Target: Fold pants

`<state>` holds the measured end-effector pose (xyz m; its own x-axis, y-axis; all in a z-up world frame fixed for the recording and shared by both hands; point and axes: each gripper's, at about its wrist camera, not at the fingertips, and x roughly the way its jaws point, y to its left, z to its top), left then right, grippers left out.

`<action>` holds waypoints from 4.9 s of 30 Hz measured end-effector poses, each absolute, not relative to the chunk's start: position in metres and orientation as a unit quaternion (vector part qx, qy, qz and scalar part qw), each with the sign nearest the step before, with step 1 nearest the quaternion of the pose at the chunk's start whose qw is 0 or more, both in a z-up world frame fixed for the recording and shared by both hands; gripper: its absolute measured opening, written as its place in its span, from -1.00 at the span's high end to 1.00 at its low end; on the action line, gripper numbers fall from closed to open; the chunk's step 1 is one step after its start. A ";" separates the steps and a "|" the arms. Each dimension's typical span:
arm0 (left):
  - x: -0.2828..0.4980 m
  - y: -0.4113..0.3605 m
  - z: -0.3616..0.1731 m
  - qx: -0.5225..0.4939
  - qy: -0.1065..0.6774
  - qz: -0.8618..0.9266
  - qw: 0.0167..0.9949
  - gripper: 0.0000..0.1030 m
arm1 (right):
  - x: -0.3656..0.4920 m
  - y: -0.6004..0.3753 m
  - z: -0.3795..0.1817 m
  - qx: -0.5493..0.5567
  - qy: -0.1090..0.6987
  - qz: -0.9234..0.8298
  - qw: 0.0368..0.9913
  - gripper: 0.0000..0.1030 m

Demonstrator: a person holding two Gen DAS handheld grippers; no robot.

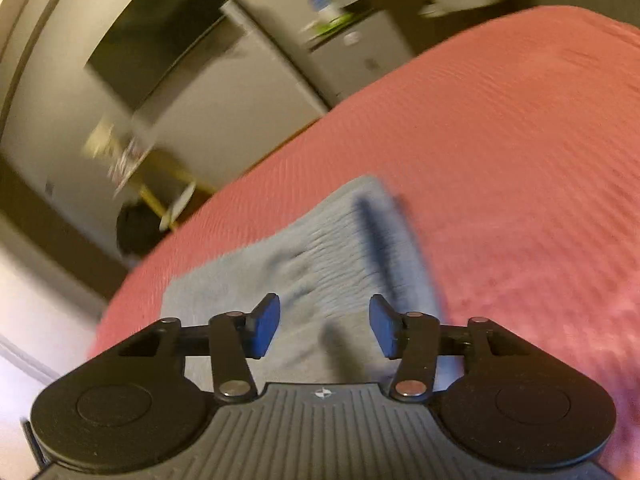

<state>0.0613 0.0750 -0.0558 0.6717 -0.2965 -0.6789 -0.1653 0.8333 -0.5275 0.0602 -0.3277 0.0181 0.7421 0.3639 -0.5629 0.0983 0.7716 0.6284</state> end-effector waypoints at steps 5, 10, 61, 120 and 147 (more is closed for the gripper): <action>0.062 0.075 -0.056 -0.291 0.404 -0.037 0.866 -0.62 | 0.059 -0.357 -0.019 0.390 0.432 0.087 0.809 -0.14; 0.060 0.073 -0.055 -0.293 0.406 -0.041 0.865 -0.61 | 0.073 -0.367 -0.055 0.476 0.448 0.144 0.743 -0.23; 0.058 0.068 -0.046 -0.267 0.395 -0.049 0.877 -0.65 | 0.080 -0.336 -0.057 0.342 0.410 0.077 0.842 -0.65; 0.152 -0.018 -0.033 -0.117 0.408 -0.056 0.904 -0.54 | 0.119 -0.268 0.008 0.186 0.327 0.106 0.921 0.31; 0.081 0.032 -0.042 -0.239 0.325 -0.047 0.914 -0.55 | 0.115 -0.303 -0.012 0.351 0.340 -0.019 0.872 0.26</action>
